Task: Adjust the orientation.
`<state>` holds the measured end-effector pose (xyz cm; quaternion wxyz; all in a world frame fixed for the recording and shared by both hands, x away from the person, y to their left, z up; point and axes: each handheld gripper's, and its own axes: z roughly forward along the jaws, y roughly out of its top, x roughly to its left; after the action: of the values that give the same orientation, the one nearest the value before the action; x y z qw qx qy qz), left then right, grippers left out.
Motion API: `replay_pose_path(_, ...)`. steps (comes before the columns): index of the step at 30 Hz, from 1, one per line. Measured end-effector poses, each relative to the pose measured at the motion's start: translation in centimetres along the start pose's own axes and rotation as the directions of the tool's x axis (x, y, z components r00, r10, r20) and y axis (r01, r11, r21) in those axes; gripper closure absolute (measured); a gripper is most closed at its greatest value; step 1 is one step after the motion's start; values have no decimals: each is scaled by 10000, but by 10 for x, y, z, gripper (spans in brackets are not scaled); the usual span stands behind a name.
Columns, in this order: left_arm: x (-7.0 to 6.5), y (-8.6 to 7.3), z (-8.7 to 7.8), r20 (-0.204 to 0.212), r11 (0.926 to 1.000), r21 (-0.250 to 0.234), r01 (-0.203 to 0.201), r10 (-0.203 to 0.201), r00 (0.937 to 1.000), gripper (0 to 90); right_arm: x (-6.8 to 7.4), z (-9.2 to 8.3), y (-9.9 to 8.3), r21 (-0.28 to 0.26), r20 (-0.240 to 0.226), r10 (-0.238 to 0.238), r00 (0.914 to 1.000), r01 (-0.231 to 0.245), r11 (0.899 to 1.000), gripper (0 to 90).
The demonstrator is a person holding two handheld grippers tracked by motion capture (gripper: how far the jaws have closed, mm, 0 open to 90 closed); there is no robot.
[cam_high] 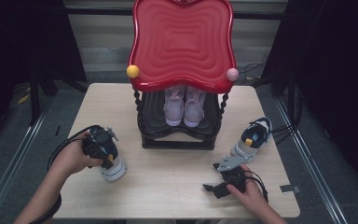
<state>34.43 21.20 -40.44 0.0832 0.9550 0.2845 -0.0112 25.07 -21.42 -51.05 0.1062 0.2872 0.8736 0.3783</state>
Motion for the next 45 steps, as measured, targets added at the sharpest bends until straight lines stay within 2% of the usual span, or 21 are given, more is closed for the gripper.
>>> replay_pose_path(6, 0, 1, 1, -86, 9999, 19, 111, -110, 9999, 490, 0, 0, 0, 7, 1, 8, 10000, -8, 10000, 109)
replay_pose_path(12, -2, 4, 1, -31, 10000, 4, 37, -37, 10000, 416, 0, 0, 0, 3, 9, 11, 10000, -11, 10000, 109)
replay_pose_path(14, -3, 6, -1, -95, 9999, 19, -112, 112, 9999, 393, 0, 0, 0, 3, 9, -4, 10000, 4, 10000, 108)
replay_pose_path(17, -5, 8, -2, -123, 9998, -201, 26, -29, 9999, 353, 0, 0, 0, -7, 5, -11, 10000, 11, 10000, 109)
replay_pose_path(22, -9, 14, 0, -182, 9999, -141, -58, 56, 9998, 317, 0, 0, 0, -1, -2, -17, 10000, 17, 10000, 108)
replay_pose_path(29, -8, 20, 10, -147, 10000, 85, -18, 19, 9999, 322, 0, 0, 0, 5, 1, -7, 10000, 7, 10000, 109)
replay_pose_path(31, -7, 20, 11, -132, 9999, 149, 57, -55, 9999, 342, 0, 0, 0, 1, 12, 4, 10000, -4, 10000, 109)
replay_pose_path(34, -5, 19, 12, -190, 9997, 255, -60, 65, 9998, 391, 0, 0, 0, -10, 25, -22, 10000, 22, 10000, 109)
replay_pose_path(37, -5, 19, 14, -196, 9995, 313, 46, -40, 9998, 425, 0, 0, 0, 5, 0, -6, 10000, 6, 10000, 109)
replay_pose_path(42, -6, 21, 20, -197, 9983, 573, -91, 103, 9998, 456, 0, 0, 0, 4, 1, -7, 10000, 7, 10000, 109)
replay_pose_path(45, -5, 21, 23, -127, 9981, 617, 81, -74, 9999, 471, 0, 0, 0, -22, 9, -25, 10000, 25, 10000, 109)
